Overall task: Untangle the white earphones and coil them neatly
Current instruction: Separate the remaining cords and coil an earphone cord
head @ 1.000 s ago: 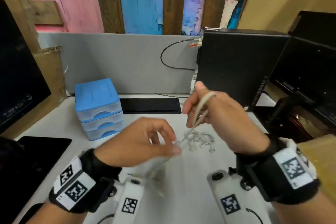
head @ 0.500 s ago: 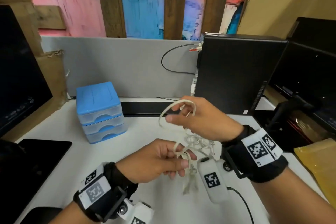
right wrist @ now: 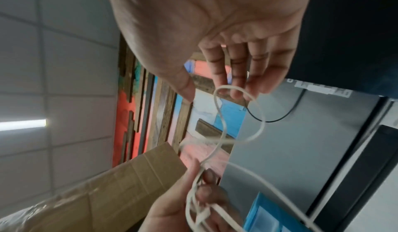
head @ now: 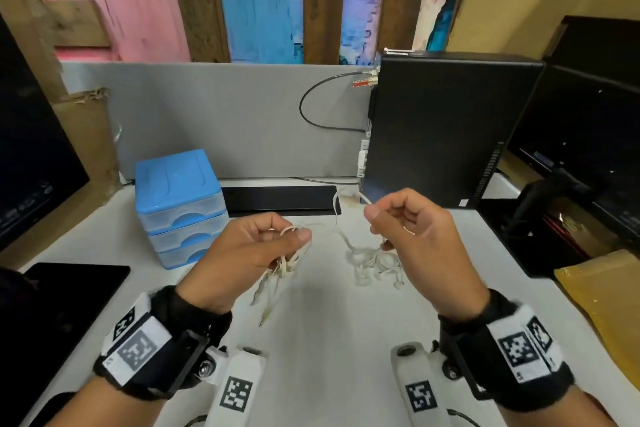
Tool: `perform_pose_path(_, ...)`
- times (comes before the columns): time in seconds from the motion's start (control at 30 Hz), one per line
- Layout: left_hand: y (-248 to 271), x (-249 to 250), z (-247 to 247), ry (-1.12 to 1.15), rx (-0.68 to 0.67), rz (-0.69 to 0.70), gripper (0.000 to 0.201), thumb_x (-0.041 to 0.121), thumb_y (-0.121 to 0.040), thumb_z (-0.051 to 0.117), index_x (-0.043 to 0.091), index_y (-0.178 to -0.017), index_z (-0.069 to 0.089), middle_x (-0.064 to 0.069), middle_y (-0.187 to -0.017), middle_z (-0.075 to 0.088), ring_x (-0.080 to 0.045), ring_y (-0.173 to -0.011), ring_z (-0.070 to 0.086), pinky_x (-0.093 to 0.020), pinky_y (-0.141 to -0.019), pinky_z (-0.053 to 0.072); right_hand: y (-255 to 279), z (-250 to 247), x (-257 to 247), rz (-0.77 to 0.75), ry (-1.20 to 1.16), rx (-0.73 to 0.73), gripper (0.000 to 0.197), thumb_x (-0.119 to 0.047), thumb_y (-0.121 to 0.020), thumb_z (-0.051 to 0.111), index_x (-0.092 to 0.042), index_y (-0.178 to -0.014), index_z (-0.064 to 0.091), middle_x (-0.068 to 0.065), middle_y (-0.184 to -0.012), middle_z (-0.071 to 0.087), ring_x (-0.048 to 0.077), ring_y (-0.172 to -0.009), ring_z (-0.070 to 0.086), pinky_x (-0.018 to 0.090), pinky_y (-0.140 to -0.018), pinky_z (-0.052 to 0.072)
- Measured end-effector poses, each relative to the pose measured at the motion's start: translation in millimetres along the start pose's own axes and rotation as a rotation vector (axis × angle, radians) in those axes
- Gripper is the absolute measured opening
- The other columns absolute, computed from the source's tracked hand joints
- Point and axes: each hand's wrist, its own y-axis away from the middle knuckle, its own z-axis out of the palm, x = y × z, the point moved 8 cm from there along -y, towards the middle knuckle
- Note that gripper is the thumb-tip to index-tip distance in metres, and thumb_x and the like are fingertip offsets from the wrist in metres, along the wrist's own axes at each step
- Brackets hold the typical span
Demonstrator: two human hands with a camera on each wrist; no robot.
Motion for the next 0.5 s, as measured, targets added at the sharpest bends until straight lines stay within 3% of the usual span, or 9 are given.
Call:
perform_pose_path(0.1, 0.6, 2.5, -2.1, -0.019, 0.012, 0.005, 0.031, 0.050, -0.071, 0.082, 0.022, -0.063, 0.069, -0.003, -0.067, 0.067, -0.014, -0.065, 0.059, -0.028, -0.069, 0.046, 8.3, 6.4, -16.1, -0.078, -0.017, 0.069, 0.020, -0.022, -0.087, 0.075, -0.008, -0.082, 0.061, -0.002, -0.074, 0.060, 0.010, -0.062, 0.054, 0.021, -0.053, 0.045)
perform_pose_path(0.13, 2.1, 4.3, -1.2, -0.026, 0.015, 0.007, 0.031, 0.050, -0.073, 0.080, 0.022, -0.063, 0.070, -0.004, -0.069, 0.069, -0.013, -0.066, 0.060, -0.029, -0.070, 0.045, 11.8, 7.9, -20.1, -0.104, -0.011, 0.092, 0.021, -0.024, -0.085, 0.076, -0.011, -0.084, 0.061, -0.004, -0.076, 0.061, 0.009, -0.063, 0.054, 0.021, -0.054, 0.044)
perform_pose_path(0.2, 4.3, 7.1, 0.0, -0.047, 0.027, 0.015, 0.030, 0.048, -0.075, 0.070, 0.020, -0.063, 0.071, -0.005, -0.071, 0.071, -0.012, -0.065, 0.061, -0.028, -0.069, 0.044, 19.9, 8.7, -28.7, -0.187, 0.085, 0.165, 0.027, -0.031, -0.081, 0.075, -0.020, -0.100, 0.060, -0.010, -0.094, 0.063, 0.009, -0.086, 0.062, 0.022, -0.070, 0.048)
perform_pose_path(0.27, 6.5, 8.8, 1.0, -0.071, 0.048, 0.025, 0.028, 0.043, -0.075, 0.070, 0.017, -0.064, 0.072, -0.003, -0.067, 0.070, -0.010, -0.060, 0.059, -0.026, -0.063, 0.044, 29.4, 10.3, -36.7, -0.309, 0.220, 0.237, 0.044, -0.031, -0.080, 0.074, -0.023, -0.118, 0.053, -0.009, -0.115, 0.058, 0.014, -0.110, 0.058, 0.019, -0.087, 0.045)
perform_pose_path(0.33, 8.2, 9.9, 3.0, -0.072, 0.054, 0.033, 0.026, 0.039, -0.072, 0.074, 0.014, -0.066, 0.072, -0.003, -0.063, 0.065, -0.012, -0.056, 0.057, -0.022, -0.055, 0.043, 36.0, 15.7, -44.3, -0.430, 0.316, 0.239, 0.047, -0.029, -0.081, 0.074, -0.018, -0.122, 0.053, -0.005, -0.121, 0.054, 0.015, -0.115, 0.054, 0.019, -0.093, 0.041)
perform_pose_path(0.43, 11.8, 14.0, 9.3, -0.020, 0.023, 0.022, 0.028, 0.036, -0.069, 0.075, 0.009, -0.068, 0.072, -0.002, -0.056, 0.060, -0.012, -0.047, 0.050, -0.019, -0.045, 0.038, 39.9, 25.0, -48.2, -0.497, 0.407, 0.192, 0.037, -0.032, -0.080, 0.078, -0.014, -0.109, 0.062, -0.003, -0.114, 0.056, 0.013, -0.113, 0.052, 0.016, -0.094, 0.038)
perform_pose_path(0.5, 13.7, 17.5, 11.7, 0.010, 0.007, 0.020, 0.031, 0.038, -0.072, 0.072, 0.008, -0.065, 0.072, 0.000, -0.054, 0.059, -0.012, -0.044, 0.048, -0.019, -0.044, 0.037, 41.2, 28.4, -49.1, -0.509, 0.412, 0.169, 0.029, -0.040, -0.081, 0.077, -0.016, -0.089, 0.064, -0.005, -0.099, 0.058, 0.015, -0.103, 0.054, 0.025, -0.087, 0.043)
